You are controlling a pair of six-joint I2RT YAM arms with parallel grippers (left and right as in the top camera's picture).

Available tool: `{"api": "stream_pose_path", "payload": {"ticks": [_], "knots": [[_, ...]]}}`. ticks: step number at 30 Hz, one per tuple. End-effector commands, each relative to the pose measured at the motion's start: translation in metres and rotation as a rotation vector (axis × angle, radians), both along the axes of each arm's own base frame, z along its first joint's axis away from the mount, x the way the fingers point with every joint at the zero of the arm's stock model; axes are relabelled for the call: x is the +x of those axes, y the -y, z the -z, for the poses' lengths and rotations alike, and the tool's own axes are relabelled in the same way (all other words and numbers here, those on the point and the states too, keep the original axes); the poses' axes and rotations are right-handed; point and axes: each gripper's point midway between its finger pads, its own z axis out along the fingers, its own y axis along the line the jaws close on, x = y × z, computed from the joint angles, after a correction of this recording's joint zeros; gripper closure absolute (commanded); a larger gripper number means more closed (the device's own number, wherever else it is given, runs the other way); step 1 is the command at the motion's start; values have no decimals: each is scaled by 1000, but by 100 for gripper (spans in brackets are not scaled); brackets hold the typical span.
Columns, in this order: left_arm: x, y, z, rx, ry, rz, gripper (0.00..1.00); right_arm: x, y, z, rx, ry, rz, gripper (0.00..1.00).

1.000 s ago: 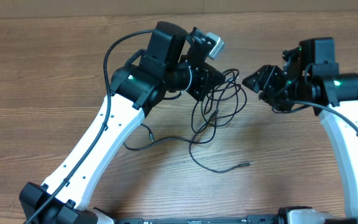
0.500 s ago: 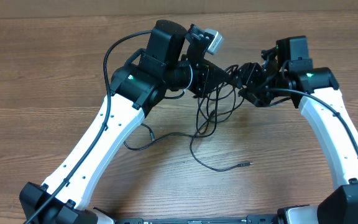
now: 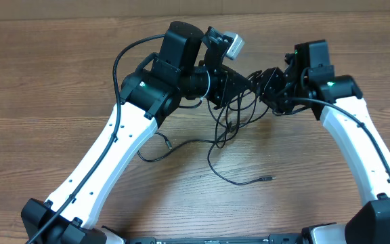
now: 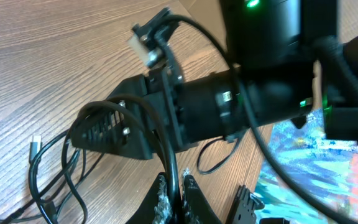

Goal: Untangle cables

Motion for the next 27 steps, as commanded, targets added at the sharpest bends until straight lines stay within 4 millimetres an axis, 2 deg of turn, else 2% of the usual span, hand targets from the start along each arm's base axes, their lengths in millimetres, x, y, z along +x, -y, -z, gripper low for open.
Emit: {"api": "stream_pose_path", "payload": {"ticks": [1, 7, 10, 16, 22, 27], "knots": [[-5, 5, -8, -26, 1, 29, 96, -4, 0, 30, -30, -36, 5, 51], [-6, 5, -8, -28, -3, 31, 96, -3, 1, 58, -26, -2, 15, 52], [-9, 6, -10, -40, -9, 48, 96, -2, 2, 70, -28, 15, 24, 57], [-9, 6, -9, -38, -9, 50, 96, -16, 21, 103, -113, -63, 106, 96], [-6, 3, -3, -8, -12, 19, 96, -23, 23, 106, -121, -95, 103, 96], [-1, -10, 16, 96, -9, -34, 96, -30, 6, 99, -31, -110, 40, 96]]}}
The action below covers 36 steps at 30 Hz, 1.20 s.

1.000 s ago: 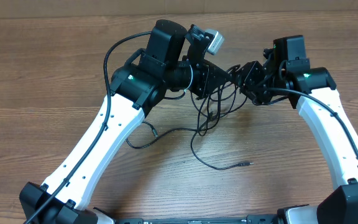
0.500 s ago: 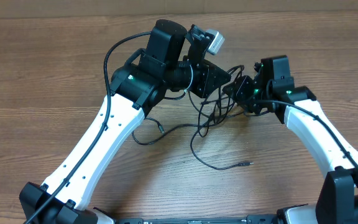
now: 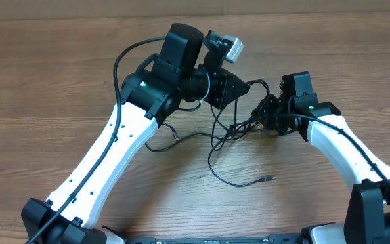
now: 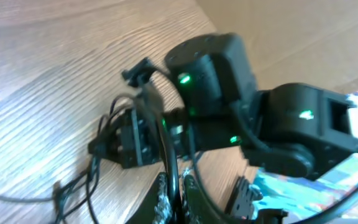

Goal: Untangle cables

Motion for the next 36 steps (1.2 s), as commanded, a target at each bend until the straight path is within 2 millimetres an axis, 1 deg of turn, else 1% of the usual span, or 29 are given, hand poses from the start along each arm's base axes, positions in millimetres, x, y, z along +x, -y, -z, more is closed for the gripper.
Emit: {"api": "stream_pose_path", "payload": {"ticks": [1, 5, 9, 11, 13, 14, 17, 20, 22, 24, 28, 35, 36], "knots": [[5, -10, 11, 90, 35, -40, 96, -9, -13, 0, 68, -27, -44, 96], [9, -29, 31, 210, 11, -119, 96, -10, -26, -19, 136, 26, -117, 96], [11, -43, 43, 292, -3, -174, 96, -13, -36, -50, 205, 104, -167, 96], [12, -47, 46, 313, -6, -191, 96, -16, -41, -71, 242, 159, -196, 96], [13, -48, 47, 315, -20, -209, 96, -19, -47, -98, 286, 235, -230, 96], [13, -48, 47, 311, -32, -220, 96, -22, -50, -116, 308, 289, -251, 96], [12, -47, 47, 297, -59, -236, 96, -27, -50, -145, 326, 377, -261, 96], [8, -43, 45, 272, -84, -223, 96, -32, -49, -166, 341, 436, -255, 96], [4, -39, 43, 249, -99, -198, 96, -35, -49, -177, 359, 453, -239, 96], [-3, -31, 39, 207, -117, -152, 96, -37, -48, -183, 374, 457, -224, 96], [-20, -12, 31, 154, -132, -66, 96, -37, -48, -183, 383, 444, -211, 96], [-42, 9, 32, 177, -67, 44, 96, -30, -41, -179, 365, 427, -139, 96], [-43, 10, 32, 180, -64, 45, 96, -30, -40, -179, 367, 421, -128, 96]]}}
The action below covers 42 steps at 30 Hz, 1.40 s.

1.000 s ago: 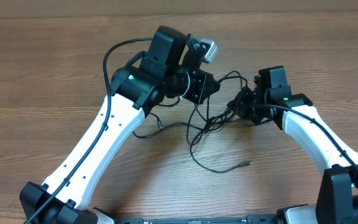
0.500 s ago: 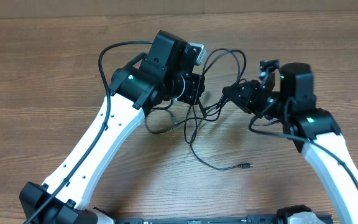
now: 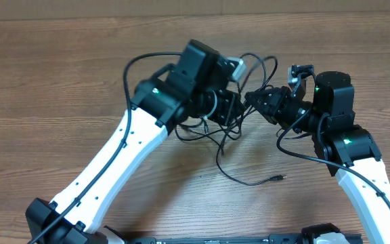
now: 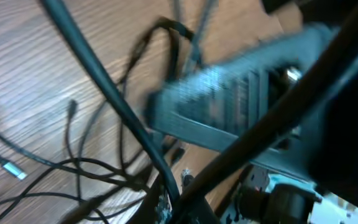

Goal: Untangle cables

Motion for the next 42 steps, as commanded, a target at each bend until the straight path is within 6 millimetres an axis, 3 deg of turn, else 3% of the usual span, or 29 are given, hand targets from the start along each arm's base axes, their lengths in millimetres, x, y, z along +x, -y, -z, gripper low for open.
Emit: {"api": "stream_pose_path", "payload": {"ticks": [1, 9, 15, 27, 36, 42], "knots": [[-9, 9, -6, -13, 36, 64, 96, 2, 5, -4, 16, -9, 44, 96], [5, -1, 0, 51, 79, -1, 96, -1, 1, -6, 39, -21, 21, 96], [24, -21, 11, 172, 138, -112, 96, -10, -7, -11, 74, -25, -41, 96], [33, -27, 11, 195, 163, -164, 96, -25, -20, -21, 139, -27, -155, 96], [56, -53, 21, 337, 235, -286, 96, -47, -40, -63, 261, 125, -387, 96], [74, -74, 32, 388, 224, -352, 96, -49, -41, -65, 269, 128, -404, 96]]}}
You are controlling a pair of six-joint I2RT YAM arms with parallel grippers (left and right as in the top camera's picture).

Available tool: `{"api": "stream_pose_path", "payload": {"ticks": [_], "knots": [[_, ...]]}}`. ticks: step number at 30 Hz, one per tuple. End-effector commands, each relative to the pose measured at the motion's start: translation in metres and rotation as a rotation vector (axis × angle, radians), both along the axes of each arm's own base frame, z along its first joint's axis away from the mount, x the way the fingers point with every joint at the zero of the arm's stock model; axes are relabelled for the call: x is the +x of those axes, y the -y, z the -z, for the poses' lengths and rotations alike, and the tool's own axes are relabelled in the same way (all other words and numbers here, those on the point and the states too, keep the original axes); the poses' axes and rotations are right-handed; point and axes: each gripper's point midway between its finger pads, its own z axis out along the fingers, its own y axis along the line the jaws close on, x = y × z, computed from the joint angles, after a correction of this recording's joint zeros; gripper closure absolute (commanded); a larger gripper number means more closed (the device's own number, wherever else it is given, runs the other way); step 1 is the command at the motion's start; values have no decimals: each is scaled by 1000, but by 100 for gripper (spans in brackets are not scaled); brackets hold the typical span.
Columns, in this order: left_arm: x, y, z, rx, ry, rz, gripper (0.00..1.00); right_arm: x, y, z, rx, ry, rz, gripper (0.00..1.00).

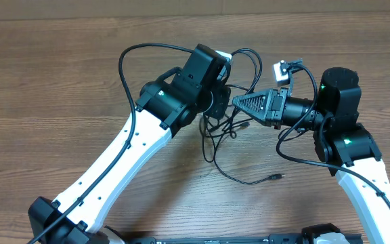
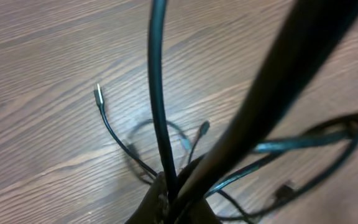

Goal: Untangle cables

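A tangle of thin black cables (image 1: pixel 223 127) lies on the wood table between the arms, and one loop (image 1: pixel 252 59) rises behind the grippers. A loose plug end (image 1: pixel 273 177) rests toward the front. My left gripper (image 2: pixel 169 198) is shut on one thin black cable (image 2: pixel 156 93) that runs straight up from its fingers. In the overhead view it sits at the top of the tangle (image 1: pixel 217 107). My right gripper (image 1: pixel 238 102) points left, its fingers closed to a tip against the cables beside the left gripper. It seems to pinch a strand.
A thick blurred cable (image 2: pixel 272 87) crosses close in front of the left wrist camera. Two more cable ends (image 2: pixel 98 91) (image 2: pixel 204 127) lie on the table (image 1: pixel 59 81) below it. The left arm's own cable (image 1: pixel 131 57) arcs over the table at the back left.
The right gripper has stretched a little further left and its wrist has turned. The left wrist camera now looks down at the table and cable ends instead of at the right gripper.
The two grippers were close together at the back centre, the left one shut on a cable. Then the right gripper was lower and further right with strands stretched between. Later both sat further right, tips meeting. Now the tangle hangs below them, more spread out.
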Motion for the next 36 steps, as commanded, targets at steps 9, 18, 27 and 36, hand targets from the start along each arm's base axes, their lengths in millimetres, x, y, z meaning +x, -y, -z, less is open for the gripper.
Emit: {"api": "stream_pose_path", "payload": {"ticks": [9, 18, 27, 36], "knots": [[46, -85, 15, 51, -48, -228, 96, -11, -3, -10, 15, 61, -59, 96], [30, -61, 4, -77, -39, 174, 96, 23, 45, 74, -353, -106, 311, 62], [29, -50, -12, -120, 29, 260, 96, 5, 113, 140, -734, -320, 552, 0], [29, -64, -2, -47, 3, 211, 38, 0, 113, 143, -775, -292, 505, 0]]}}
